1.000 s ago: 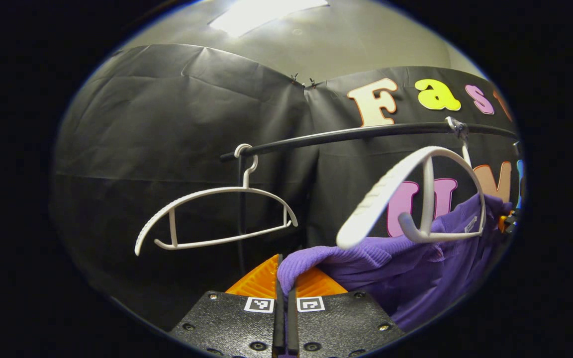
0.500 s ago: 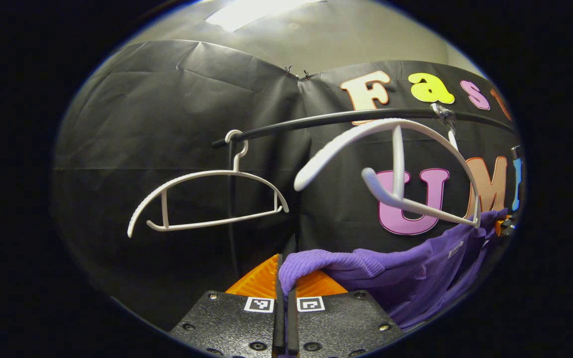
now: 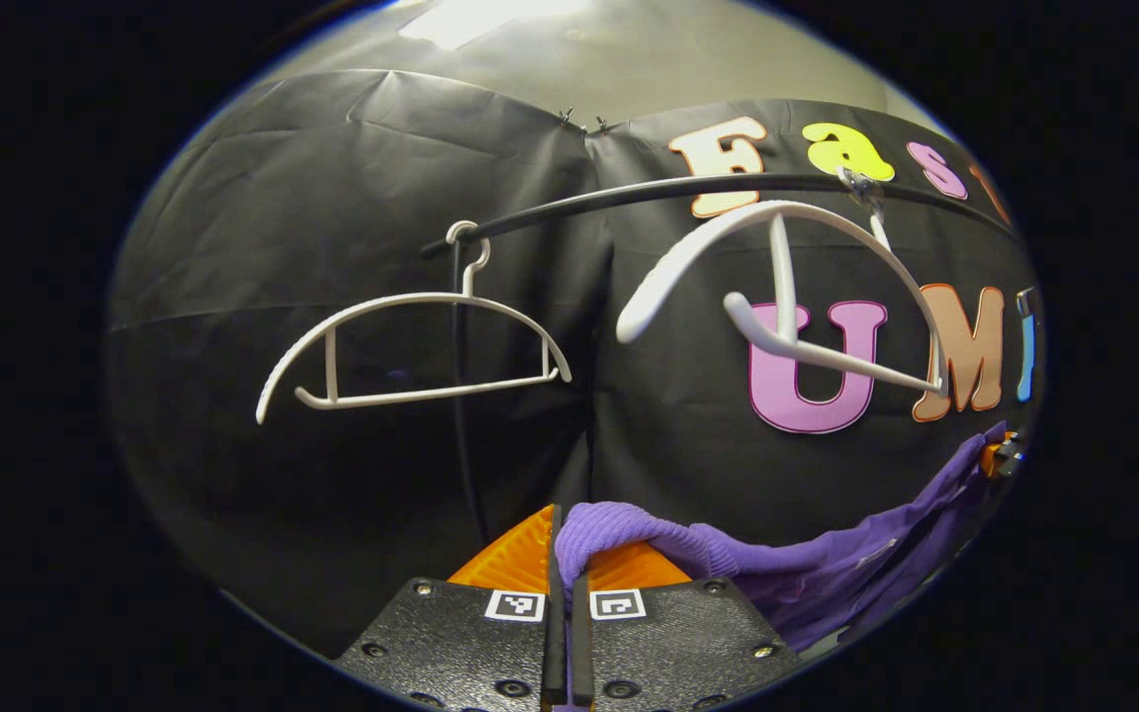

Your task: Grasp the clothes on the hanger with both hands and then place them into the laundry hamper below.

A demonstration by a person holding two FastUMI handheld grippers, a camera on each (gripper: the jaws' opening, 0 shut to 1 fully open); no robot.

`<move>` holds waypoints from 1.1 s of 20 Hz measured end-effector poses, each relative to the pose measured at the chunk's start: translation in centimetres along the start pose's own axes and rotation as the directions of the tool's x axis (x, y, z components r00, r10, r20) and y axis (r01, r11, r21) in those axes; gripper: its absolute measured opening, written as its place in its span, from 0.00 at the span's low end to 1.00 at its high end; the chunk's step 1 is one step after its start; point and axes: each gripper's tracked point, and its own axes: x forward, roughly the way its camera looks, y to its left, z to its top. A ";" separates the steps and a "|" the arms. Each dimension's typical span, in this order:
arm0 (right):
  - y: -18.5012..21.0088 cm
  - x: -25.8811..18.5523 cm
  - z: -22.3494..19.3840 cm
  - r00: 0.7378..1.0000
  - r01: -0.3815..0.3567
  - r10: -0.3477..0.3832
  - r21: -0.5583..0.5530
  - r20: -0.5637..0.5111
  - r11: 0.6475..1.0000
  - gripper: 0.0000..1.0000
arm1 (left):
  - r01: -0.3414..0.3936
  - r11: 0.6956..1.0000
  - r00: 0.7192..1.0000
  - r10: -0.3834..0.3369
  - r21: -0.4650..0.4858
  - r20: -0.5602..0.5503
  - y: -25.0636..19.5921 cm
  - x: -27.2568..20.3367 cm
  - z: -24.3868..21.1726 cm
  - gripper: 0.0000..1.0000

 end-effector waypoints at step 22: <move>12.4 -8.6 2.4 0.942 -0.333 0.333 -0.001 0.036 0.943 0.03 | 0.303 0.953 0.950 -0.302 0.002 -0.080 -11.4 -1.7 -3.1 0.00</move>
